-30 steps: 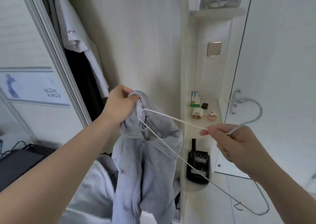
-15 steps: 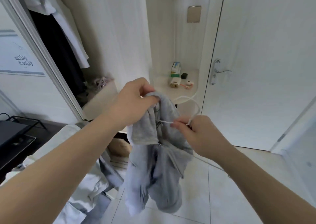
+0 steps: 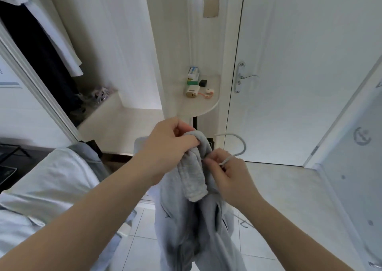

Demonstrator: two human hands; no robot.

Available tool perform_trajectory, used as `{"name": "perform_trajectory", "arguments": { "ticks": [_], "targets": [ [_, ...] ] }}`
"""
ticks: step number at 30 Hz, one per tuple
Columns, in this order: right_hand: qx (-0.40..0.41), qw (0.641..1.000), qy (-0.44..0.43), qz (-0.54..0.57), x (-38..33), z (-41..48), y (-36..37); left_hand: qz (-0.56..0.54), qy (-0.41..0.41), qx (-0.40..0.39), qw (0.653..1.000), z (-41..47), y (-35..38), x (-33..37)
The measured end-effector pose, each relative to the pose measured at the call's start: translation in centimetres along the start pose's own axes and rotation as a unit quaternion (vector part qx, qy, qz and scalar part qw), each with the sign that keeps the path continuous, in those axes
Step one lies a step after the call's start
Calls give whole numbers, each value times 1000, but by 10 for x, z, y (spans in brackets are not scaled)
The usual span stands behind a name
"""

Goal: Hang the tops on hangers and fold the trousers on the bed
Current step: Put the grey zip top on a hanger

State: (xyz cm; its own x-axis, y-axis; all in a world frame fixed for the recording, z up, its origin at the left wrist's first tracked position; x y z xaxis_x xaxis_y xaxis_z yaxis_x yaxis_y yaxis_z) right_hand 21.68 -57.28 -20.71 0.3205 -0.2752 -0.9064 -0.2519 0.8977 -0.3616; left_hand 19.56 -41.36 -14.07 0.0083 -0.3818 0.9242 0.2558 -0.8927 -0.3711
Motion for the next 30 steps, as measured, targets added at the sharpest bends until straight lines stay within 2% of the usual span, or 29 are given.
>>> {"name": "perform_trajectory", "arguments": {
  "ticks": [4, 5, 6, 7, 8, 9, 10, 13, 16, 20, 25, 26, 28, 30],
  "targets": [
    [-22, 995, 11, 95, -1, -5, 3, 5, -31, -93, 995, -13, 15, -7],
    [-14, 994, 10, 109, -2, -6, -3, 19, -20, -130, 991, -18, 14, -6],
    [-7, 993, 7, 117, -1, -6, -8, 72, 35, -147, 986, -21, 9, -4],
    [-4, 992, 5, 123, -1, -7, -12, 177, 135, -135, 966, -24, 2, 3],
    [-4, 992, 3, 129, -2, -8, -15, 304, 246, -98, 915, -27, -6, 8],
    [-6, 990, -3, 138, -4, -8, -17, 407, 335, -63, 847, -30, -10, 11],
    [-8, 989, -11, 148, -7, -7, -18, 455, 372, -60, 807, -30, -11, 10],
    [-21, 986, -25, 165, -13, -2, -20, 495, 373, -75, 781, -26, -13, -5],
    [-44, 989, -30, 136, -19, 6, -14, 501, 366, -51, 783, -32, -9, -12],
    [-55, 992, -88, 65, -34, 10, 8, 440, 343, -73, 827, -38, 5, -23],
    [-75, 995, -62, 33, -25, 17, 2, 416, 254, -71, 870, -27, -6, -45],
    [-61, 996, -63, 6, -19, 16, -3, 401, 231, -60, 884, -26, -13, -51],
    [20, 996, -76, -32, -3, 8, -17, 360, 208, -12, 909, -28, -27, -58],
    [103, 990, -95, -10, 14, -9, -25, 324, 193, 47, 925, -36, -41, -64]
  ]
}}
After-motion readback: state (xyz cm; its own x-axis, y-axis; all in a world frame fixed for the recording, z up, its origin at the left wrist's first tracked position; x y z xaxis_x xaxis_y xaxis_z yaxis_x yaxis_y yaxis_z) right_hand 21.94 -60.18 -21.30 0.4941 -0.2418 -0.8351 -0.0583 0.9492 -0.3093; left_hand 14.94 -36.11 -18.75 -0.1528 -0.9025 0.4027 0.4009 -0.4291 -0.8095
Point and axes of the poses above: each hand's wrist, its own z-axis towards the middle knuckle, its own y-axis out of the palm, x = y × z, the point moved 5 cm from there along z, towards the middle knuckle, and after that the axes turned 4 degrees about y, right-handed, at the moved point
